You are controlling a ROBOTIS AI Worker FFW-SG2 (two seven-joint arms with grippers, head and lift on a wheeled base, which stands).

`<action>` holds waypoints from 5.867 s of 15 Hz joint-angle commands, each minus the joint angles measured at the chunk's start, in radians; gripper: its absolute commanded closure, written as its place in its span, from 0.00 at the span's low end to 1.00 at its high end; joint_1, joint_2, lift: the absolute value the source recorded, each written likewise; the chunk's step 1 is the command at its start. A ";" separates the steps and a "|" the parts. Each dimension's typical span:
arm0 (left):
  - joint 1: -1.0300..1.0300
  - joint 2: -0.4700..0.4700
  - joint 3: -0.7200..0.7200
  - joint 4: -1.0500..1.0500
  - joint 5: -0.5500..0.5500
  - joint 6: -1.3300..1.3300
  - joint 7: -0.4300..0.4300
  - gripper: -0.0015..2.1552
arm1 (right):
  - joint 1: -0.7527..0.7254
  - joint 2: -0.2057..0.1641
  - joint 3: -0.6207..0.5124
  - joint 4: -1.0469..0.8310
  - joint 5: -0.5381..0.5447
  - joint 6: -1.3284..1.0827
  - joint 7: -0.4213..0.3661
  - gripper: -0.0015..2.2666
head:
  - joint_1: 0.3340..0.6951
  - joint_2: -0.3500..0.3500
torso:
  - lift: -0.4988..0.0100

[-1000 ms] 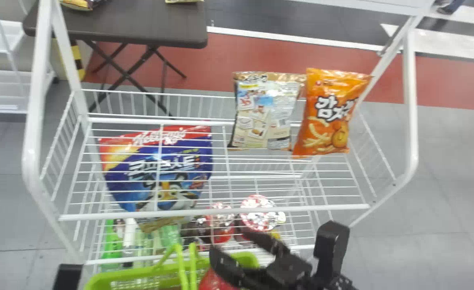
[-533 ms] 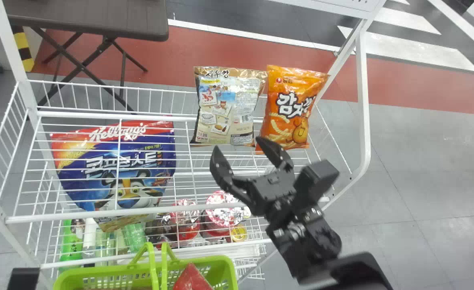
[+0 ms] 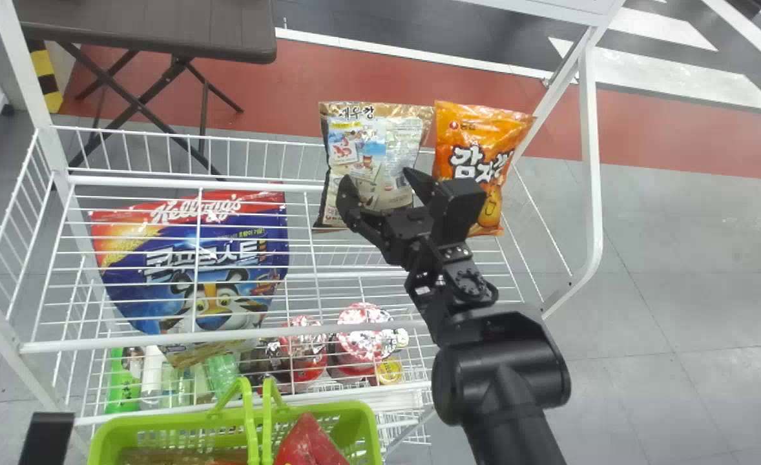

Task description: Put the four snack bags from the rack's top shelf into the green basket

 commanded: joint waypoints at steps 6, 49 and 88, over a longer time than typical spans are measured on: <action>-0.022 0.005 0.001 0.017 0.004 0.006 0.000 1.00 | -0.013 0.011 0.013 0.012 0.010 0.075 0.046 0.98 | 1.00 0.10 | 0.98; 0.046 -0.008 -0.054 -0.025 -0.014 -0.043 0.015 1.00 | 0.491 -0.037 -0.127 -0.511 -0.146 0.066 0.055 0.02 | 1.00 0.00 | 0.98; 0.013 -0.018 0.027 -0.014 0.013 -0.043 0.038 1.00 | 0.733 -0.034 -0.248 -0.771 -0.401 0.771 0.377 0.99 | 1.00 0.00 | 0.98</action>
